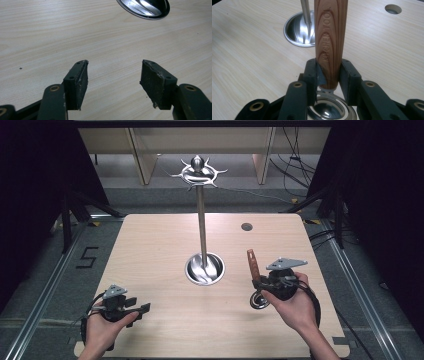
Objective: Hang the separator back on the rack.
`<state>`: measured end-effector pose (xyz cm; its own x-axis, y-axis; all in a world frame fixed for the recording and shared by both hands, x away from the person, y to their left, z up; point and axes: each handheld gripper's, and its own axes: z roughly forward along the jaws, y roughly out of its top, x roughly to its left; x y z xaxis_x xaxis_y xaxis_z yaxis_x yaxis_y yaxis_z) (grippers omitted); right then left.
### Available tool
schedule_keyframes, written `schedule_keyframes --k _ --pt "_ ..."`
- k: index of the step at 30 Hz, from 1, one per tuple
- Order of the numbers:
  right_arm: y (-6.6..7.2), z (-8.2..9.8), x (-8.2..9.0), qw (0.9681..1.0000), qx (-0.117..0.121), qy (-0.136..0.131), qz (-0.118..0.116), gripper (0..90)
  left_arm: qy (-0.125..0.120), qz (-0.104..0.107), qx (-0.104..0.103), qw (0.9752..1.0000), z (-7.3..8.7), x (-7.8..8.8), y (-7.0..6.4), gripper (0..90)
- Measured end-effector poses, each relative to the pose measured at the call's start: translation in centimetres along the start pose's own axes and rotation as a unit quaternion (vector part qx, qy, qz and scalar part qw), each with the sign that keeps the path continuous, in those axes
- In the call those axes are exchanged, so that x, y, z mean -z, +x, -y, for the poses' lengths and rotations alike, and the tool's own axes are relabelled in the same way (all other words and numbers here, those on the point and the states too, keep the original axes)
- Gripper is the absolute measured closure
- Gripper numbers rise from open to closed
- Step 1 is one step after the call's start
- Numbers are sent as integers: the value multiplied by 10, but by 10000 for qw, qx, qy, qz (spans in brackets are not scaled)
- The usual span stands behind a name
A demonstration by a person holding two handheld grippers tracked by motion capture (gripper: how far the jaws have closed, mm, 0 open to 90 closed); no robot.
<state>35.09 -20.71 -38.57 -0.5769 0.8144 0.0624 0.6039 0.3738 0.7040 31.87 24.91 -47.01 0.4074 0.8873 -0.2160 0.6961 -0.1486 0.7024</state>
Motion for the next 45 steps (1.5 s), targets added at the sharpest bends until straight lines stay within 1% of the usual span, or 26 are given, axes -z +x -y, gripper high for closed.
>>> schedule_keyframes --k 3,7,8,9,14,15,17,19,20,22,23,24,26,27,30,31,33,35,36,37,38,39,41,42,44,45 --pt "0 -1 1 10000 -26 -31 10 702 -3 -16 12 10000 0 0 0 379" --pt "1 -2 0 9999 -24 -141 6 703 -8 -3 -57 10000 0 0 1 379" --pt "-1 -2 -3 9995 142 -280 66 703 -37 -33 -5 10000 0 0 0 378" --pt "1 -2 -2 9997 51 -227 49 703 -38 -18 7 10000 0 0 0 378" --pt "3 -3 -2 9998 -32 -183 27 703 -49 -17 20 10000 0 0 0 378" --pt "4 -5 0 10000 -28 -81 -18 702 -54 -23 15 10000 0 0 0 378" --pt "3 -6 0 9999 27 -156 -7 703 -32 -46 18 10000 0 0 0 377" --pt "5 -6 0 9999 -55 -149 -42 703 -34 -56 -3 10000 0 0 0 378" --pt "4 -7 -1 9996 78 -268 29 703 -46 -35 10 10000 0 0 0 377" --pt "5 -8 -1 9995 5 -324 5 703 -48 -37 11 10000 0 0 0 377" --pt "2 -10 0 9993 211 -312 -16 703 -48 -37 10 10000 0 0 0 377" --pt "4 -10 1 9995 108 -282 -15 703 -62 -40 14 10000 0 0 0 377" --pt "4 -10 1 9994 132 -306 -2 703 -52 -34 10 10000 0 0 0 377" --pt "6 -11 1 9994 -13 -343 -24 703 -38 -29 -21 10000 0 0 0 377" --pt "4 -12 1 9991 179 -395 -4 703 -15 -39 -16 10000 0 0 0 377" --pt "4 -13 1 9992 172 -368 -28 703 -66 -42 18 10000 0 0 0 377" --pt "2 -15 2 9986 253 -454 47 703 -54 -53 26 10000 0 0 0 377" --pt "2 -15 3 9988 268 -401 37 703 -76 -67 33 9999 0 0 0 377" --pt "3 -16 3 9989 224 -406 31 703 -78 -68 38 9999 0 0 0 377" --pt "2 -16 2 9984 341 -457 -6 703 -85 -68 57 9999 0 0 0 377" --pt "5 -17 3 9990 122 -419 -41 703 -81 -50 39 9999 0 0 0 376" --pt "7 -17 5 9993 38 -364 -2 703 -88 -51 47 9999 0 0 0 377" --pt "6 -18 5 9991 80 -418 11 703 -86 -52 44 9999 0 0 0 377" --pt "5 -19 5 9988 218 -444 -10 703 -85 -51 42 9999 0 0 0 377" --pt "5 -20 6 9987 219 -452 32 703 -68 -46 33 10000 0 0 0 377" --pt "6 -20 6 9989 150 -451 26 703 -80 -53 32 9999 0 0 0 377"
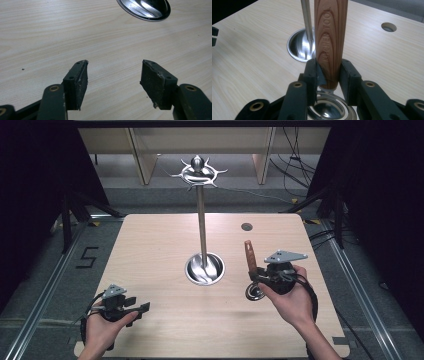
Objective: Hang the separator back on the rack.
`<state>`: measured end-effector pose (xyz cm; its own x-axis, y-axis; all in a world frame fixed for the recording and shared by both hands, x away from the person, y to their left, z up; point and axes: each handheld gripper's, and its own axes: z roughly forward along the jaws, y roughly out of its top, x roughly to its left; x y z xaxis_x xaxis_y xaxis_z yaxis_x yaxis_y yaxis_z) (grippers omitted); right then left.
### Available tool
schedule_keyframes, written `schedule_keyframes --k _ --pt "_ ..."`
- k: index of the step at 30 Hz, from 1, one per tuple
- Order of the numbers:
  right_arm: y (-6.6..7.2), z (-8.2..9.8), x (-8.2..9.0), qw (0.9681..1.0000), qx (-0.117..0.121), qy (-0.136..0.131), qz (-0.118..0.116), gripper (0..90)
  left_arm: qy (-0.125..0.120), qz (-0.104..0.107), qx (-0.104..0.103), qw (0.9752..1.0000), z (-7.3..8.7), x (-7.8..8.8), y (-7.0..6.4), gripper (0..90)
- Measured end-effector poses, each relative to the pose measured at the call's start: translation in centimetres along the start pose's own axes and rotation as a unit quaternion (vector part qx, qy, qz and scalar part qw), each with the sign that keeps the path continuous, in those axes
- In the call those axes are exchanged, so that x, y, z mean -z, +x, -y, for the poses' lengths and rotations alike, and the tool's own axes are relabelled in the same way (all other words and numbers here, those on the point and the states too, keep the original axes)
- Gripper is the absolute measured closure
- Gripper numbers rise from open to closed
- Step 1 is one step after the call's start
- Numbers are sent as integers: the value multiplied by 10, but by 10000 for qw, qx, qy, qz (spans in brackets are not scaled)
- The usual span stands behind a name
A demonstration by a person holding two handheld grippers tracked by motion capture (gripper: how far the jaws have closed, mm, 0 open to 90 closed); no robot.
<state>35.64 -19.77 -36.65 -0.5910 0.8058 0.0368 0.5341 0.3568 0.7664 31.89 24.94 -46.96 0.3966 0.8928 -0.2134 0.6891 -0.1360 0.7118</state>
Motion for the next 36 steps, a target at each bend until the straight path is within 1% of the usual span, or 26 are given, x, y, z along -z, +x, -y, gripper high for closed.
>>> schedule_keyframes --k 1,2,3,4,5,6,9,10,12,14,15,17,18,19,22,23,25,27,28,29,30,31,32,33,34,36 --pt "0 0 0 10000 5 -4 1 703 -7 -1 5 10000 0 0 0 377" --pt "-2 0 0 9998 158 -69 17 703 -18 -22 16 10000 0 0 0 376" --pt "1 -1 -1 10000 6 -68 -29 703 -7 -10 1 10000 0 0 0 377" --pt "1 -1 0 9999 -2 -60 -87 703 -7 -10 1 10000 0 0 0 377" --pt "1 -2 1 10000 -9 -28 -21 703 -9 -13 6 10000 0 0 0 377" --pt "-1 -2 0 9999 135 -102 2 703 -6 -35 1 10000 0 0 0 377" --pt "1 -4 2 10000 27 -61 5 703 0 -4 -2 10000 0 0 0 377" --pt "2 -5 2 9999 39 -93 4 703 -15 -49 4 10000 0 0 0 376" --pt "1 -6 2 9998 177 -110 2 703 -11 -29 -14 10000 0 0 0 377" --pt "1 -7 2 9998 182 -113 12 702 -12 -30 -9 10000 0 0 0 377" --pt "3 -8 3 10000 46 -77 -30 703 -10 -24 -7 10000 0 0 0 377" --pt "3 -9 3 9999 51 -123 -3 703 -9 -25 -12 10000 0 0 0 376" --pt "3 -10 2 9998 95 -183 26 703 -7 -14 -7 10000 0 0 1 376" --pt "3 -11 3 9997 169 -149 9 703 -4 -12 5 10000 0 0 1 376" --pt "4 -13 3 9998 104 -141 14 703 -2 -18 16 10000 0 0 1 376" --pt "6 -14 2 9997 65 -227 20 703 -1 -37 -2 10000 0 0 0 376" --pt "5 -15 3 9998 136 -173 -3 703 -4 -27 -1 10000 0 0 0 376" --pt "6 -16 3 9997 97 -204 2 703 -6 -15 0 10000 0 0 1 377" --pt "5 -17 3 9997 139 -207 14 703 -5 -19 12 10000 0 0 1 376" --pt "5 -18 3 9995 174 -275 7 703 -8 -17 8 10000 0 0 1 377" --pt "6 -18 2 9994 122 -332 43 703 -10 -20 12 10000 0 0 1 376" --pt "6 -19 3 9995 145 -273 24 703 -29 -27 20 10000 0 0 1 376" --pt "5 -20 2 9993 203 -314 -7 703 -32 -44 8 10000 0 0 1 376" --pt "7 -21 3 9996 70 -287 7 703 -29 -40 7 10000 0 0 1 376" --pt "6 -22 3 9994 142 -319 11 703 -24 -23 4 10000 0 0 1 376" --pt "6 -22 3 9993 151 -341 14 703 -26 -31 5 10000 0 0 1 376"
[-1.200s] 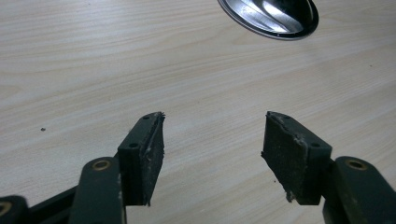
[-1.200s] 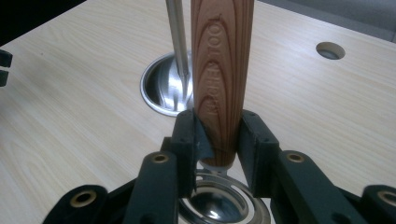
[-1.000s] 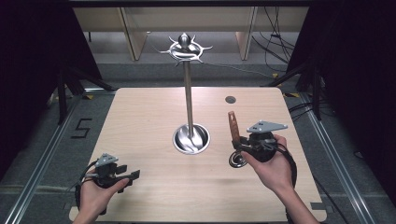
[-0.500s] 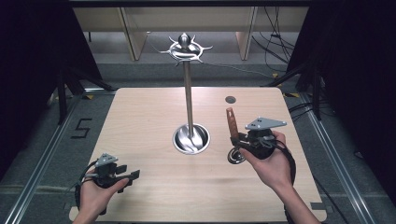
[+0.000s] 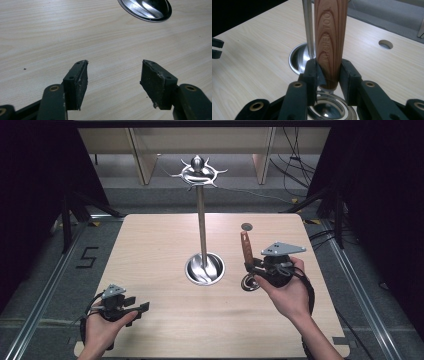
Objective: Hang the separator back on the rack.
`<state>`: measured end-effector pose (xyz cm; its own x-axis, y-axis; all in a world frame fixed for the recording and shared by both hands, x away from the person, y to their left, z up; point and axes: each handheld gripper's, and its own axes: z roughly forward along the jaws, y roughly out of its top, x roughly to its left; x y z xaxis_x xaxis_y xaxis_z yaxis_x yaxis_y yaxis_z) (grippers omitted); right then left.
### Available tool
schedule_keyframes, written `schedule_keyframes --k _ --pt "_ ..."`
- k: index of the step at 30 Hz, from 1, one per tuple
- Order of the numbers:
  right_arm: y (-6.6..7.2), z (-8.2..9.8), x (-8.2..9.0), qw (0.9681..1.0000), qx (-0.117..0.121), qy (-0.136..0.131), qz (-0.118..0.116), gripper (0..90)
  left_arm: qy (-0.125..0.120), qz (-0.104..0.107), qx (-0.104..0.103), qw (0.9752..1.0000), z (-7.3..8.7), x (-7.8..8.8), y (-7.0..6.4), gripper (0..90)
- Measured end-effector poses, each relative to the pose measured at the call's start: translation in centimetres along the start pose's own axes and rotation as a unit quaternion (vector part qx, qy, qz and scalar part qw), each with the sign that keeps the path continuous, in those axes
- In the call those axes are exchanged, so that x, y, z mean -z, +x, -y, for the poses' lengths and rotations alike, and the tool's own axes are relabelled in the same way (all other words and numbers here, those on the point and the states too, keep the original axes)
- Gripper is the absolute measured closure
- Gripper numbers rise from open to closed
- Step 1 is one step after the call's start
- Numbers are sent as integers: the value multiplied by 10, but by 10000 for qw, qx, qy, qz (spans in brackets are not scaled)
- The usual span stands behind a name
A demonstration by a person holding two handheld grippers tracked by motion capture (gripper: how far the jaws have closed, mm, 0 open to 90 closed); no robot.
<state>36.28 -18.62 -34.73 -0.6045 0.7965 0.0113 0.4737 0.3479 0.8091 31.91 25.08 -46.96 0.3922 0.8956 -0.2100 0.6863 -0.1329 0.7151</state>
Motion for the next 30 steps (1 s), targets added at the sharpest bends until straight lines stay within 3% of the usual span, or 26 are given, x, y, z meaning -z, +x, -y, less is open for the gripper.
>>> schedule_keyframes --k 2,3,4,7,9,12,15,16,17,21,23,26,27,30 --pt "-1 -2 -1 9999 112 -53 10 703 -2 -26 46 10000 0 0 0 377" --pt "0 -3 0 10000 -12 -49 4 703 6 -6 43 10000 0 0 0 376" --pt "-1 -3 -1 9999 76 -85 15 703 0 0 33 10000 0 0 1 376" --pt "0 -5 0 10000 2 -96 12 703 -1 -11 20 10000 0 0 1 376" --pt "-2 -6 -1 9998 124 -148 31 703 -4 -9 24 10000 0 0 1 376" --pt "-1 -8 0 9999 26 -158 10 703 5 2 42 10000 0 0 1 376" --pt "-2 -9 -1 9995 81 -289 71 703 -3 -13 25 10000 0 0 1 376" --pt "-1 -9 -1 9996 -28 -270 35 703 -1 -14 26 10000 0 0 1 376" --pt "-2 -11 0 9997 97 -238 26 702 -1 -13 25 10000 0 0 1 376" --pt "-4 -13 0 9993 177 -321 56 703 -34 -8 50 10000 0 1 1 376" --pt "-3 -15 0 9993 73 -371 67 702 -27 -9 76 10000 0 1 2 376" --pt "-3 -16 0 9994 71 -338 39 703 -25 -25 64 10000 0 1 2 376" --pt "-4 -17 -1 9992 174 -360 30 703 -21 -5 77 10000 0 0 2 376" --pt "-2 -19 -1 9991 71 -409 20 703 -17 -5 63 10000 0 1 2 376"
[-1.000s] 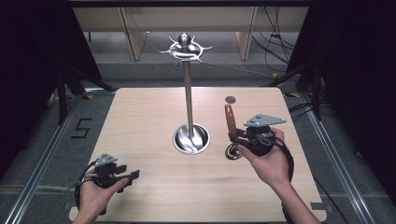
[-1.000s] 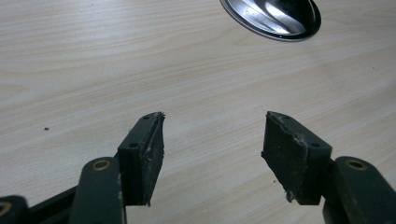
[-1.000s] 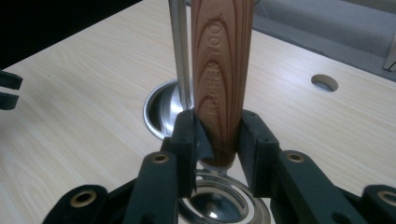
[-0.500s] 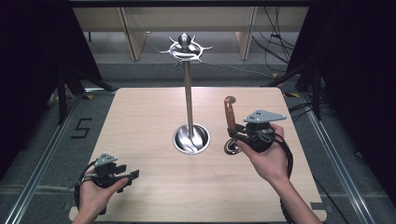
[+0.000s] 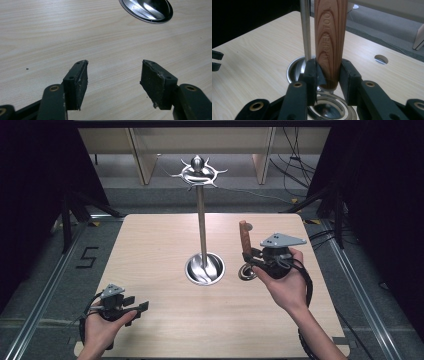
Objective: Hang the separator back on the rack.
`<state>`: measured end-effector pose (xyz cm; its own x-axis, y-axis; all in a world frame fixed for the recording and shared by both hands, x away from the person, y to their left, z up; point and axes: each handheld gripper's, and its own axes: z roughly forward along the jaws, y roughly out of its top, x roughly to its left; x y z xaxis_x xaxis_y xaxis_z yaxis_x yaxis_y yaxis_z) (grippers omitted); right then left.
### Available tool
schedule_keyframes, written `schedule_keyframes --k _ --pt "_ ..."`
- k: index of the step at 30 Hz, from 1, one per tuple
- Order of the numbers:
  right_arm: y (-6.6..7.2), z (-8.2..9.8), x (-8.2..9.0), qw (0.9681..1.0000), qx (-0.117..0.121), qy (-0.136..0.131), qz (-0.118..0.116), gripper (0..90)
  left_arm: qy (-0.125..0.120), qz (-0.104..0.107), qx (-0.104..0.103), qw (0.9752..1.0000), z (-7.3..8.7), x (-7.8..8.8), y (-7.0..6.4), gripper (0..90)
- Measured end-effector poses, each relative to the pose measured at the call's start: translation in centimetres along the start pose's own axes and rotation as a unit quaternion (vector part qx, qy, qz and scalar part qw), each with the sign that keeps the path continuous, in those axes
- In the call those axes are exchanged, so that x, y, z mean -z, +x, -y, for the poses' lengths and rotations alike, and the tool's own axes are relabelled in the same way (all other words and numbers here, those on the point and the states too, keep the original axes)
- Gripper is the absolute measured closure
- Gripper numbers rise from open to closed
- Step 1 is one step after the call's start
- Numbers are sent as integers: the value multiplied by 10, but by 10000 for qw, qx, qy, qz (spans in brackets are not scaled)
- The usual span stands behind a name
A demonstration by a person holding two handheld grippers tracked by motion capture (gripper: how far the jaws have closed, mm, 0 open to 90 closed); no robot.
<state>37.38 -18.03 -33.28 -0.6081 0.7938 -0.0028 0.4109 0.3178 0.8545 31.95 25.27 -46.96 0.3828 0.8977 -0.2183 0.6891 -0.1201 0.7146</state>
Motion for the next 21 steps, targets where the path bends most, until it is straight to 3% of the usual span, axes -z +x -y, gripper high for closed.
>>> schedule_keyframes --k 2,6,7,9,10,13,17,21 --pt "-2 -1 0 9999 125 0 -2 703 -10 -3 11 10000 0 0 0 377" --pt "0 -4 1 10000 36 -31 15 703 -7 -10 8 10000 0 0 0 376" --pt "-2 -6 1 9999 152 -50 -1 703 -3 -22 13 10000 0 0 0 376" --pt "0 -6 1 9999 51 -89 34 703 2 -22 -20 10000 0 0 0 376" --pt "-1 -7 0 9998 139 -131 55 702 3 -12 -15 10000 0 0 0 376" --pt "0 -8 1 10000 72 -56 18 702 -10 -6 6 10000 0 0 0 376" --pt "-1 -12 1 9998 171 -120 3 702 -9 -8 7 10000 0 0 0 377" --pt "-1 -14 1 9997 126 -187 46 703 -8 -5 0 10000 0 0 0 376"
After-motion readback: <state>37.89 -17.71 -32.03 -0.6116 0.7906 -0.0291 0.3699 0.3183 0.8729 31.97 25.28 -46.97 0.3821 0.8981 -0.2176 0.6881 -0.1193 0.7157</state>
